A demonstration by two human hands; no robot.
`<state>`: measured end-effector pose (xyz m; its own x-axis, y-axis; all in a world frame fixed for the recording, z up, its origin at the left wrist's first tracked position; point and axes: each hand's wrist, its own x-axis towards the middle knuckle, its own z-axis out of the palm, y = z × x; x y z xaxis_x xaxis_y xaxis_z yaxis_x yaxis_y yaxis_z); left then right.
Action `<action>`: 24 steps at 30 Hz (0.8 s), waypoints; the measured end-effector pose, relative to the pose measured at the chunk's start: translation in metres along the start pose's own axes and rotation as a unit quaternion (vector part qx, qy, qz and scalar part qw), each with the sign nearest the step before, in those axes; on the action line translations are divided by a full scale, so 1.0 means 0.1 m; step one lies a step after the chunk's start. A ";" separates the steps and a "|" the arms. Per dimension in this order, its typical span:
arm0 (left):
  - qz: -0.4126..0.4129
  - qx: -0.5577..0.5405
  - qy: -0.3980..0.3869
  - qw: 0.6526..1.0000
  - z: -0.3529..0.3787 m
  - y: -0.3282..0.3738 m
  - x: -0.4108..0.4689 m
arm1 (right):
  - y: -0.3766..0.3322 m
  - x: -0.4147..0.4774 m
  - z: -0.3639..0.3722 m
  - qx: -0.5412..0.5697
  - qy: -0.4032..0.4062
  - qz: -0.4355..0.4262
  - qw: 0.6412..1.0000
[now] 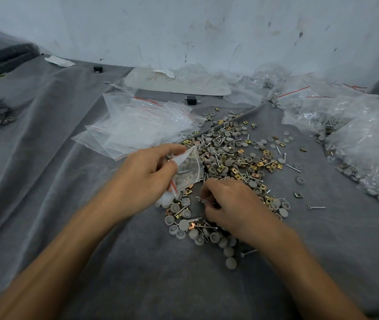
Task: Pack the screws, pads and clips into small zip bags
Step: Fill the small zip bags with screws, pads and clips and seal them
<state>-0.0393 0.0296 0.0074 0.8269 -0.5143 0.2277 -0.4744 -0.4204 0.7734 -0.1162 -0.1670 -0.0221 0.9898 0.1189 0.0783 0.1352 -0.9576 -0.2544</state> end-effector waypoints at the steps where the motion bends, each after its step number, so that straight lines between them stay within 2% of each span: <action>1: 0.000 -0.001 0.000 1.000 0.00 0.00 0.00 | 0.00 0.00 0.00 -0.002 -0.001 0.007 1.000; 6: 0.002 -0.001 -0.001 1.000 0.00 0.01 -0.01 | 0.03 -0.01 0.01 -0.002 0.007 0.024 1.000; 9: 0.004 -0.003 -0.002 1.000 0.00 0.01 -0.01 | 0.08 0.00 -0.01 0.063 0.071 0.043 0.995; 13: 0.002 -0.001 -0.008 1.000 0.01 -0.01 -0.01 | 0.17 -0.02 -0.07 0.229 0.178 0.063 0.955; 17: 0.007 0.013 -0.009 1.000 0.02 -0.01 -0.01 | 0.17 -0.02 -0.17 0.385 0.220 0.069 0.893; 20: 0.006 0.011 -0.013 1.000 0.02 -0.02 -0.01 | 0.14 -0.03 -0.20 0.423 0.210 0.058 0.880; 24: 0.007 0.011 -0.013 1.000 0.04 -0.02 -0.01 | 0.07 -0.06 -0.24 0.419 0.230 0.033 0.878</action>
<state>-0.0401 0.0282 0.0036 0.8126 -0.5386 0.2227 -0.4923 -0.4299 0.7569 -0.1225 -0.1803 -0.0012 0.9001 -0.2327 0.3684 0.2546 -0.4054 -0.8780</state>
